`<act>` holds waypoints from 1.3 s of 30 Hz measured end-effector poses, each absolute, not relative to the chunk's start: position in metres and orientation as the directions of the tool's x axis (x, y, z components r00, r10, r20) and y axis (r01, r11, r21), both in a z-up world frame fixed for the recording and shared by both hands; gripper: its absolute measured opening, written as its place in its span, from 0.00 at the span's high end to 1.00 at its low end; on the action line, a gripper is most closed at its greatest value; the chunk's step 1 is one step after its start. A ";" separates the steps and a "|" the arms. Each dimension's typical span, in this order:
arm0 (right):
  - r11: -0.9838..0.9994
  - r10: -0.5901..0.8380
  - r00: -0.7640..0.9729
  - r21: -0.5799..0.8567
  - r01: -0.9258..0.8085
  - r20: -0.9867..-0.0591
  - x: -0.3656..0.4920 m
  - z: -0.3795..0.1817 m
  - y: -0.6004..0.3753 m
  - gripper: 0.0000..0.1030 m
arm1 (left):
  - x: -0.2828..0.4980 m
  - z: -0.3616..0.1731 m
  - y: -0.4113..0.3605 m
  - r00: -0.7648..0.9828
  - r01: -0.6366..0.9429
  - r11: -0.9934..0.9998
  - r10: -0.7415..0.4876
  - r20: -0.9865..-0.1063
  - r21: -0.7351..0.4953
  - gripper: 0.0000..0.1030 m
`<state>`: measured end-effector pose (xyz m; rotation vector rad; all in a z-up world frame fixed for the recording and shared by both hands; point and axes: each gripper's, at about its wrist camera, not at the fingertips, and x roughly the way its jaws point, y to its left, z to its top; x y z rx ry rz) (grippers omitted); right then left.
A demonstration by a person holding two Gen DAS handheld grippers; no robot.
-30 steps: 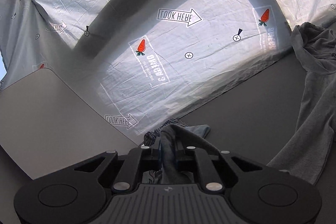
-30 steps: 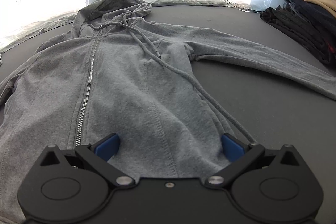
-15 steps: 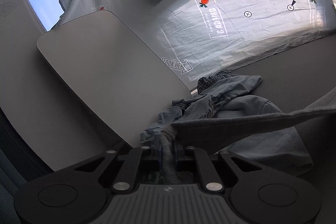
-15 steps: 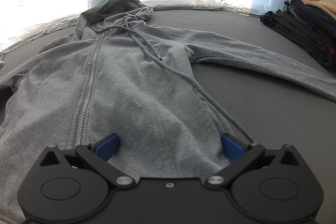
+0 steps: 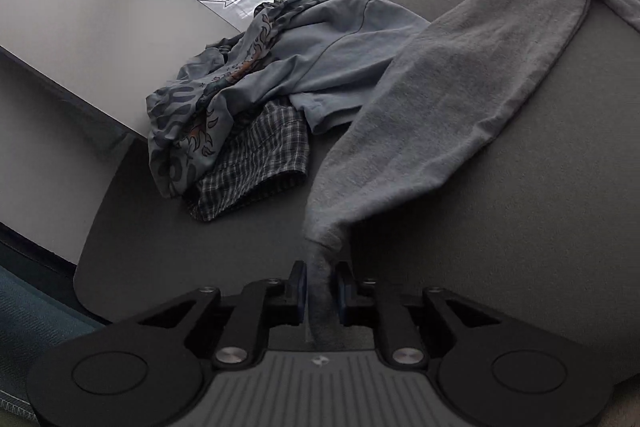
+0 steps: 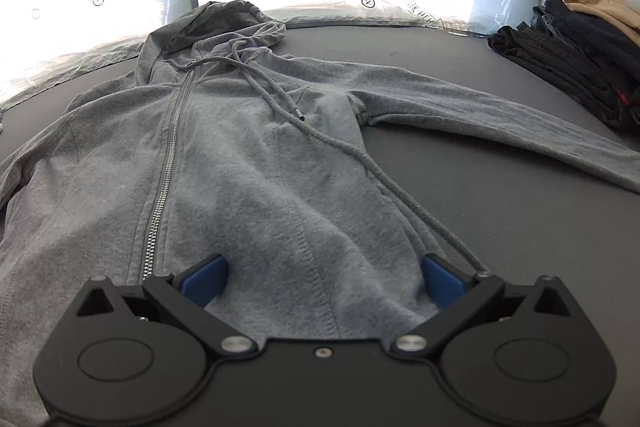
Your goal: Fold clothes
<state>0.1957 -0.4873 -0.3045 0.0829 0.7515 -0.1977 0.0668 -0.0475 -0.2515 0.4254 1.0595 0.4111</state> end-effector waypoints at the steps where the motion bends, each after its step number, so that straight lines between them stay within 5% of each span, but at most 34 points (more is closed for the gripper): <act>1: 0.978 -0.148 0.712 0.004 0.207 -0.687 0.196 -0.304 -0.488 0.00 | 0.063 -0.255 -0.047 0.419 -0.101 0.871 0.475 -0.774 0.480 0.76; 7: 0.978 -0.148 0.704 0.003 0.209 -0.694 0.197 -0.304 -0.488 0.00 | 0.045 -0.234 -0.030 0.512 -0.182 0.973 0.218 -0.831 0.142 0.61; 14: 0.978 -0.149 0.706 0.003 0.210 -0.693 0.196 -0.305 -0.487 0.00 | 0.047 -0.209 0.030 0.660 -0.493 0.840 0.193 -0.726 -0.226 0.56; 23: 0.981 -0.137 0.707 0.005 0.194 -0.694 0.197 -0.304 -0.489 0.00 | 0.066 -0.252 0.052 0.470 -0.690 0.714 0.319 -0.823 -0.117 0.56; 25: 0.982 -0.132 0.706 0.005 0.188 -0.696 0.196 -0.304 -0.489 0.00 | 0.063 -0.256 0.052 0.446 -0.730 0.671 0.322 -0.835 -0.131 0.43; 31: 0.982 -0.133 0.707 0.003 0.188 -0.694 0.197 -0.304 -0.489 0.00 | 0.062 -0.262 0.045 0.400 -0.779 0.615 0.338 -0.852 -0.122 0.32; 37: 0.981 -0.137 0.708 0.002 0.192 -0.692 0.198 -0.304 -0.489 0.00 | 0.063 -0.264 0.039 0.375 -0.818 0.562 0.360 -0.854 -0.122 0.32; 39: 0.982 -0.136 0.709 0.003 0.191 -0.692 0.197 -0.304 -0.489 0.00 | 0.062 -0.263 0.035 0.368 -0.826 0.552 0.374 -0.852 -0.114 0.44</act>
